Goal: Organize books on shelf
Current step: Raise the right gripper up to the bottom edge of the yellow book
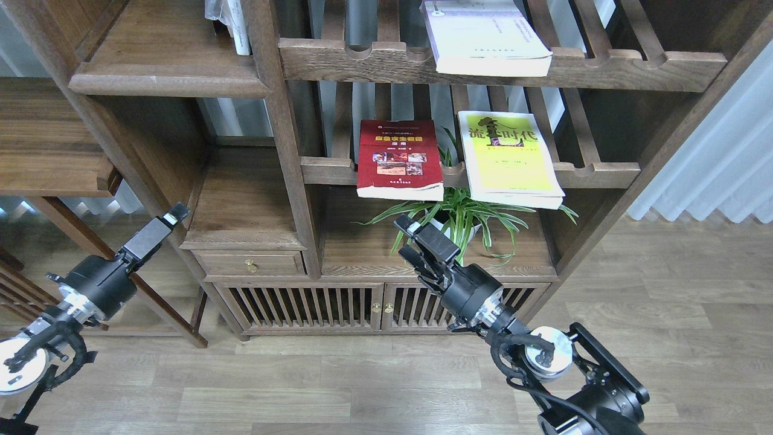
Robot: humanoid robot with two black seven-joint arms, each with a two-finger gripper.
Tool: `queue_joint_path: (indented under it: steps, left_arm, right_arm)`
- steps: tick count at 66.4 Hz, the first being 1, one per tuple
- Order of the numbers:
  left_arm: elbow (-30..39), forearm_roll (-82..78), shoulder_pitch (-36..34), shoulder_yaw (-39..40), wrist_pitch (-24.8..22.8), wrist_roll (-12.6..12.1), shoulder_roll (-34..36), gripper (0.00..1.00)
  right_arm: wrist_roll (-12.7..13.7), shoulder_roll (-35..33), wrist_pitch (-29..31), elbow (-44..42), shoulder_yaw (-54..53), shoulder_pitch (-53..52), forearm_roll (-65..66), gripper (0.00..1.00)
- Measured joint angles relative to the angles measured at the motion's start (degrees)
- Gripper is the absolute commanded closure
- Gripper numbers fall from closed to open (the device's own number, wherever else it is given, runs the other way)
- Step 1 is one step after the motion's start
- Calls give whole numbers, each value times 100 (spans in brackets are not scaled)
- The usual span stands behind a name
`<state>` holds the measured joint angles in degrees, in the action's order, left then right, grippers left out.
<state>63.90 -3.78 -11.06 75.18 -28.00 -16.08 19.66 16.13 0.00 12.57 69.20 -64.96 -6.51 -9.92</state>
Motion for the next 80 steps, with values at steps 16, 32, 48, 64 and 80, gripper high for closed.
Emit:
queue_joint_path:
  steps: [16,32,48,64,80]
  left_arm:
    - [17,30,304,-287,0,2,390,0]
    - [142,425,455,-364,0,2,440,0]
    - [432,463,893,-564,0,2,414,0]
    - [573,461,1320,-92,0,5,383,0]
    - [553,488,1348,138,0,12,346,0]
  right_arm:
    - [-58,0,52,192,-128,259,-58,0]
    - [-218,0,383,80,-323,309,-383,0]
    - [-208,0,721,-55,9,599,-403,0]
    - [-228,0,672,-96,-72,617,-399,1]
    - [-468,0,823,-691,-582,240,-441,0]
